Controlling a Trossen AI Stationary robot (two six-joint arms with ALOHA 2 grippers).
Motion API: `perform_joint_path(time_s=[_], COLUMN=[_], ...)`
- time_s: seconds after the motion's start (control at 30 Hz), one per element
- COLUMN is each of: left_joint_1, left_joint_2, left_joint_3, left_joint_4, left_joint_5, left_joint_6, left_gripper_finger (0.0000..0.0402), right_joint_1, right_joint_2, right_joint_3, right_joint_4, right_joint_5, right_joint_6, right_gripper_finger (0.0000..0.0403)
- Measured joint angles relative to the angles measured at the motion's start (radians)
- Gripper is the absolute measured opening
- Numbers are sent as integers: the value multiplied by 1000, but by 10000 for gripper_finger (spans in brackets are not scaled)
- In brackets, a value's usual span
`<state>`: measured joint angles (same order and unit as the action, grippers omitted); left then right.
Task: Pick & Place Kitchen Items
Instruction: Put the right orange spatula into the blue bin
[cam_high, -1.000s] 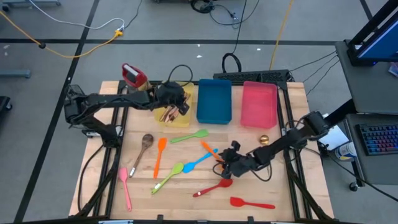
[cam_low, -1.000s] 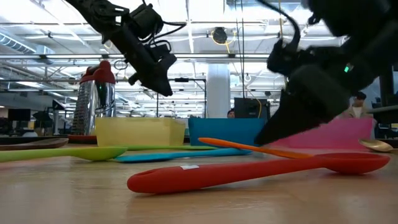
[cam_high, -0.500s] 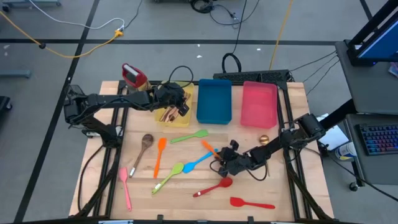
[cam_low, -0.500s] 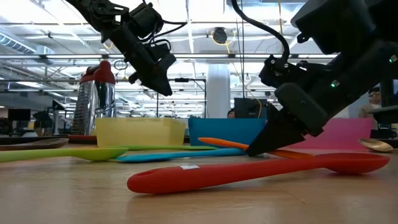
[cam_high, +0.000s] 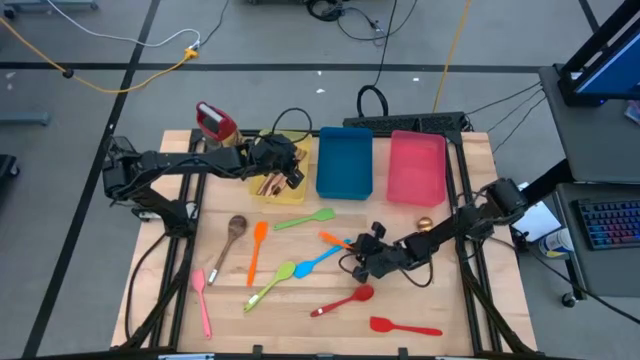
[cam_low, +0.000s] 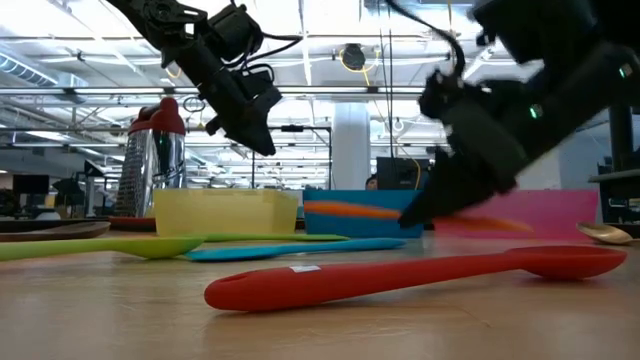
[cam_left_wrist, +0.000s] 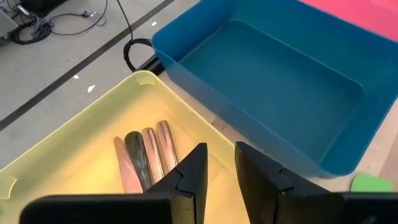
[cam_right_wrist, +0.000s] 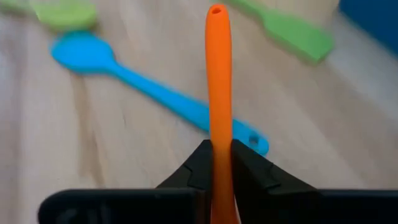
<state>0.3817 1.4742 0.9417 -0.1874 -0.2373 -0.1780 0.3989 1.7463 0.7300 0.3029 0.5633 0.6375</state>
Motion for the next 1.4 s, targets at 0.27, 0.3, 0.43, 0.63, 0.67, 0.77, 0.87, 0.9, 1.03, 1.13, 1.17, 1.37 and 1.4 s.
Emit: perform_joint_path(time_s=[0.27,0.3,0.43,0.63,0.67,0.77,0.87,0.9,1.03,1.13,1.17,1.37,1.4], left_joint_1=[-8,-12,-36,-71,-77,-90,-95,-95,-96,-96,-96,-95,-95], left_joint_2=[0,0,0,0,0,0,0,0,0,0,0,0,0], left_joint_3=[0,0,0,0,0,0,0,0,0,0,0,0,0], left_joint_4=[-24,-26,-27,-29,-29,-29,-29,-28,-28,-27,-27,-18,-17], left_joint_5=[0,0,0,-18,-38,-118,-150,-151,-150,-150,-150,-150,-150], left_joint_6=[15,15,16,19,19,20,53,65,77,79,83,103,104], left_gripper_finger=[88,88,88,88,88,88,87,87,87,87,88,88,88], right_joint_1=[-90,-116,-227,-400,-430,-516,-597,-622,-699,-729,-734,-742,-747], right_joint_2=[-181,-201,-260,-267,-262,-243,-241,-242,-241,-233,-220,-108,-90], right_joint_3=[2,2,2,2,2,2,2,2,2,3,3,39,47], right_joint_4=[-5,-20,-25,-20,-16,-19,17,43,139,157,161,208,188], right_joint_5=[33,34,38,6,-7,-45,-68,-94,-208,-224,-224,-228,-228], right_joint_6=[-126,-120,-126,-163,-162,-160,-160,-160,-178,-172,-164,-195,-203], right_gripper_finger=[27,29,31,29,30,34,32,31,33,36,36,33,34])
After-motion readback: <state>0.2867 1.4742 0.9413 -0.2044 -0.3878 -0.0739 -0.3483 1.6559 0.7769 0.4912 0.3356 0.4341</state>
